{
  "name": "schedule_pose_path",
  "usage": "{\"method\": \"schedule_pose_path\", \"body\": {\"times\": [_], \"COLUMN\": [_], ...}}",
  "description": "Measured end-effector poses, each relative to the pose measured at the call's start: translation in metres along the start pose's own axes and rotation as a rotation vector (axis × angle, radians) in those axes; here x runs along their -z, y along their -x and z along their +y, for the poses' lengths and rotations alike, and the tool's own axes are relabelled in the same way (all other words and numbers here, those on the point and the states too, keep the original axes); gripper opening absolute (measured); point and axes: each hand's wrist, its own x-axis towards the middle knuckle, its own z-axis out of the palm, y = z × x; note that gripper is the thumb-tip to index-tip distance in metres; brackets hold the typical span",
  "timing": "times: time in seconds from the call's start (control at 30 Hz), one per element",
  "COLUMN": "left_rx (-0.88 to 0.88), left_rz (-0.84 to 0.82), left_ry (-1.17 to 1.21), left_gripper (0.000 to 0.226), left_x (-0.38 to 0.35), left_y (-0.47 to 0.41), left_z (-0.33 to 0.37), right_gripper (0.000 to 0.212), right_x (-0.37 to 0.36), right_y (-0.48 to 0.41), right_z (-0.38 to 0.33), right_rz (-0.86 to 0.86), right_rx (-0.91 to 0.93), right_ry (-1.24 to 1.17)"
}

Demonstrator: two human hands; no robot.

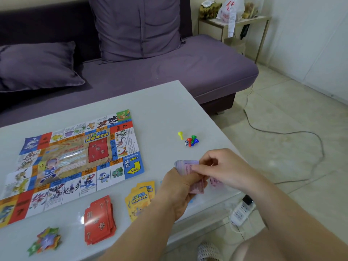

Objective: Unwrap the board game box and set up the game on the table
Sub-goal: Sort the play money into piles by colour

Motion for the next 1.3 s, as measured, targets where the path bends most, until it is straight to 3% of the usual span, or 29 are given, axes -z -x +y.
{"method": "schedule_pose_path", "body": {"times": [0.17, 0.53, 0.9, 1.03, 1.2, 1.3], "left_rx": [0.02, -0.04, -0.056, -0.026, 0.004, 0.018], "left_rz": [-0.087, 0.01, 0.063, 0.139, 0.174, 0.158], "left_ry": [0.105, -0.033, -0.017, 0.081, 0.148, 0.157], "left_gripper": [0.02, 0.014, 0.005, 0.012, 0.011, 0.01], "left_x": [0.001, 0.0, -0.005, 0.002, 0.007, 0.001], "left_y": [0.01, 0.006, 0.005, -0.001, -0.003, -0.003], "left_z": [0.0, -0.008, -0.005, -0.001, 0.004, 0.002], "right_gripper": [0.012, 0.002, 0.007, 0.009, 0.012, 0.034], "right_x": [0.007, 0.012, 0.016, 0.026, 0.024, 0.025], "right_y": [0.0, 0.011, 0.004, -0.004, -0.016, -0.017], "right_z": [0.01, 0.017, 0.021, 0.026, 0.035, 0.034], "right_rz": [0.026, -0.002, 0.021, 0.098, 0.046, 0.24], "right_rx": [-0.008, 0.023, -0.01, -0.011, -0.006, 0.034], "right_ry": [0.027, -0.011, -0.13, 0.015, 0.233, 0.339]}}
